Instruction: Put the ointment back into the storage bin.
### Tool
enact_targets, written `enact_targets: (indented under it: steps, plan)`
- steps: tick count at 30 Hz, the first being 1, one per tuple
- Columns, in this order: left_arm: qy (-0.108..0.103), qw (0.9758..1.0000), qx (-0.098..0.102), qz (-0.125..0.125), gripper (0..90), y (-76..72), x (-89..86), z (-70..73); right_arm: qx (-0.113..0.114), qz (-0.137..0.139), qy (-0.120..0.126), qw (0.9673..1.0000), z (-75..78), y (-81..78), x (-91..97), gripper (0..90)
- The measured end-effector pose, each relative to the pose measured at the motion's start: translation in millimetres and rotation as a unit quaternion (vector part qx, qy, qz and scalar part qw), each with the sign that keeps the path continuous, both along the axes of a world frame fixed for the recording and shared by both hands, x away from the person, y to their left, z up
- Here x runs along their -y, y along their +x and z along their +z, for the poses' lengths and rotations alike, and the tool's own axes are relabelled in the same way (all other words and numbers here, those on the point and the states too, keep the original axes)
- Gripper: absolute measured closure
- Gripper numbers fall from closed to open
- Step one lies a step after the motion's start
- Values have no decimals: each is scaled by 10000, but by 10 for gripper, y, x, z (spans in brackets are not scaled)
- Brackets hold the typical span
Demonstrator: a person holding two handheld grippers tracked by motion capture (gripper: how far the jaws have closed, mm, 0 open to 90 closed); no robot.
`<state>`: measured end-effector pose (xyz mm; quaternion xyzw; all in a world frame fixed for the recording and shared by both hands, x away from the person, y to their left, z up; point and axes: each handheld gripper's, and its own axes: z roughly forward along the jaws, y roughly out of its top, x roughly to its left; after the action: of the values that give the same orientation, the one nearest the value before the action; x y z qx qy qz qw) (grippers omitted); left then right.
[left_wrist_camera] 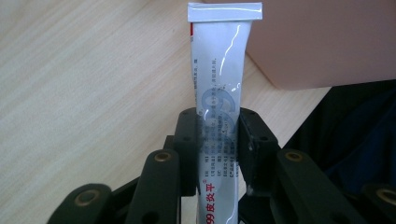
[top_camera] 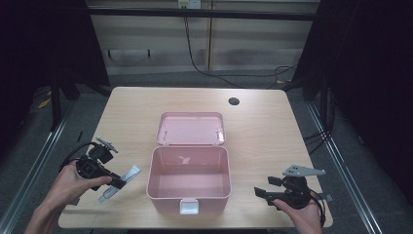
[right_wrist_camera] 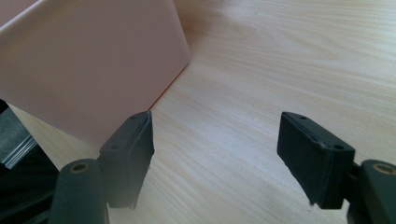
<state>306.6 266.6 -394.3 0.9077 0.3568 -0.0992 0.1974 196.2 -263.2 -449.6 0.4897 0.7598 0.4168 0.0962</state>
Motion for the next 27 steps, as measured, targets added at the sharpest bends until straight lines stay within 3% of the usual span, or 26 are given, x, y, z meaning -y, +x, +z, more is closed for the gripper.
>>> enact_targets:
  steps: [4, 9, 24, 27]
  plan:
    - [-95, 9998, 113, -141, 711, 2, 16, 72, -20, -10, 13, 10000, 0, -2, 1, 266]
    - [-16, 9993, 195, -305, 711, -19, 0, 164, -21, -16, 27, 10000, 0, -1, 4, 262]
    - [-23, 9982, 384, -462, 711, -59, 13, 443, -53, 6, 20, 10000, -5, 4, 0, 258]
    - [82, 9976, 504, -467, 712, -83, 30, 527, -54, 5, 25, 10000, -3, 1, -1, 255]
